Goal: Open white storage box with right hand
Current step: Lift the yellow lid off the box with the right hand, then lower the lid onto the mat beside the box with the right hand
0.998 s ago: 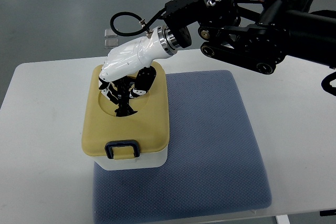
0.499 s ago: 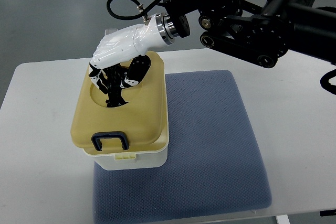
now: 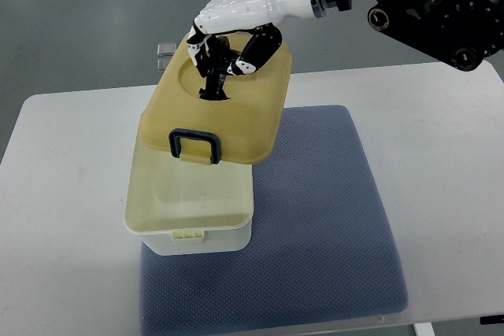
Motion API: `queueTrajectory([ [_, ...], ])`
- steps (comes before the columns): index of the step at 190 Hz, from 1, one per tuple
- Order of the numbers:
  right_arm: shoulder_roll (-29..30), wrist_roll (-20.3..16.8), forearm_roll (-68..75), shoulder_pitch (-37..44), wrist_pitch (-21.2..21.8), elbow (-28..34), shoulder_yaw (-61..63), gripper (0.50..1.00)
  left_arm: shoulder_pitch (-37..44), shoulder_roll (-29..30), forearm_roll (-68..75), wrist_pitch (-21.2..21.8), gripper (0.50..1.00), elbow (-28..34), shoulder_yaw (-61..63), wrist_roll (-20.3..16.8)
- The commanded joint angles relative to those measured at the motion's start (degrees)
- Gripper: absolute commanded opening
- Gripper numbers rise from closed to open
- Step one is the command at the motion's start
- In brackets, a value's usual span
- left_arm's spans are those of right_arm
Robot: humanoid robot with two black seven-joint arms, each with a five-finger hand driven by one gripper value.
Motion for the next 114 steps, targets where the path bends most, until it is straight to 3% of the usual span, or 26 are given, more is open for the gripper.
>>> queueTrajectory([
  [1, -4.23, 0.0, 0.22, -2.0, -1.37, -0.05, -0.01, 0.5, 0.01, 0.0, 0.0, 0.0, 1.0, 0.01, 0.0, 0.0],
  [55, -13.37, 0.0, 0.22, -10.97, -7.79, -0.14, -0.01, 0.5, 0.01, 0.0, 0.0, 0.0, 1.0, 0.01, 0.0, 0.0],
  [114, -14.78, 0.0, 0.13, -18.71, -12.54, -0.14, -0.19, 0.5, 0.01, 0.0, 0.0, 0.0, 1.0, -0.08, 0.0, 0.0],
])
